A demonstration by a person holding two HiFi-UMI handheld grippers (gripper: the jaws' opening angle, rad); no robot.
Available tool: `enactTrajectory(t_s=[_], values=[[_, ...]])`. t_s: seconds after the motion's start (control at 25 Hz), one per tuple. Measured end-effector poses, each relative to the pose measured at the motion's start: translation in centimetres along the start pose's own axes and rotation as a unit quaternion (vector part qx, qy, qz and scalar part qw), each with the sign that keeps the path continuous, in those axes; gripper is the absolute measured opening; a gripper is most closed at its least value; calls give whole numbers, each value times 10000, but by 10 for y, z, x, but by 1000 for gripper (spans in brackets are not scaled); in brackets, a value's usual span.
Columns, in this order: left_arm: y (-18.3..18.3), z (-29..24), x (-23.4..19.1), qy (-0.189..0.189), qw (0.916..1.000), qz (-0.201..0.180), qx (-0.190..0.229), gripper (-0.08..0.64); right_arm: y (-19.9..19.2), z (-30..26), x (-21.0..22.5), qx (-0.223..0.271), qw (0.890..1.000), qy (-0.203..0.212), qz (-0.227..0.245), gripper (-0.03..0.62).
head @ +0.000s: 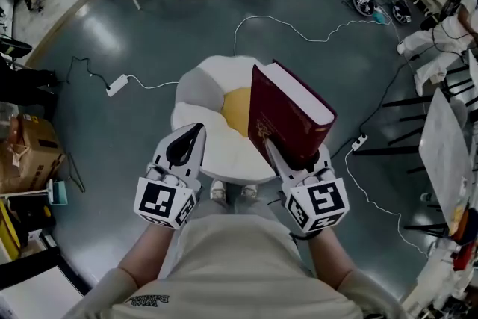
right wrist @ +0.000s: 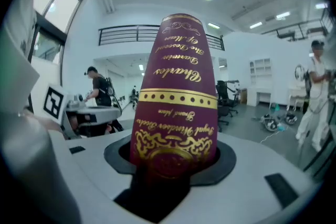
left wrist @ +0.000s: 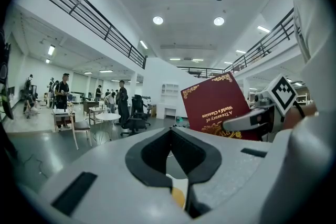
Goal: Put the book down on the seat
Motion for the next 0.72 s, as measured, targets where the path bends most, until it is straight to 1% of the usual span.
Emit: enactTrajectory(t_s=[0.04,0.08,0.2,0.32,0.44,0.56,0.72], values=[[-2,-3,-3,24,10000,6,8,3,3,-5,3,15,9998,78,-179,232],[-4,-7,-7,43,10000,-1,21,4,6,-11,6,19,9997,135,-221,232],[-10,-25,-18,40,10000,-40,43,3,10,-35,16,-89,9996,268,-2,232],[-18,-41,-30,-73,9998,11,169,3,3,-61,23,-274,9988,380,165,232],[-32,-59,-42,-162,9994,17,289,4,-11,-92,31,-460,9978,466,94,232],[-55,-78,-57,-153,9993,71,336,3,-30,-124,41,-600,9968,511,111,232],[-95,-99,-81,-130,9995,179,244,3,-73,-168,51,-872,9944,589,140,232]])
Point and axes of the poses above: the fingertips, and each gripper's own axes: z backward along the fingers, x to its right, y out of its top, the point moved 9 cm from there along z, backward along the fingers, and after that the axes turned 12 degrees about x, right-handed, at the moved point
